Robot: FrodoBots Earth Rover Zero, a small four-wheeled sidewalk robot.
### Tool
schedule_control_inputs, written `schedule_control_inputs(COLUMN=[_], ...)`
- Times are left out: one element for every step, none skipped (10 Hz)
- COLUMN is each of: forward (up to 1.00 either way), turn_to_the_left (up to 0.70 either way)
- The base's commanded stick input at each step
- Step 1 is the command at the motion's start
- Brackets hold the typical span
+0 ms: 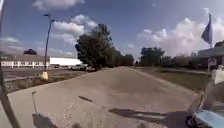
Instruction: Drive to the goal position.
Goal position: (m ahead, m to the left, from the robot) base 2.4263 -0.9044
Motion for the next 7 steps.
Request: schedule_control_inputs(forward=[0.7,0.7,0.7,0.7,0.7,0.7,0.7], turn_to_the_left=[0.0,0.0,0.0,-0.03,-0.1,-0.17,-0.23])
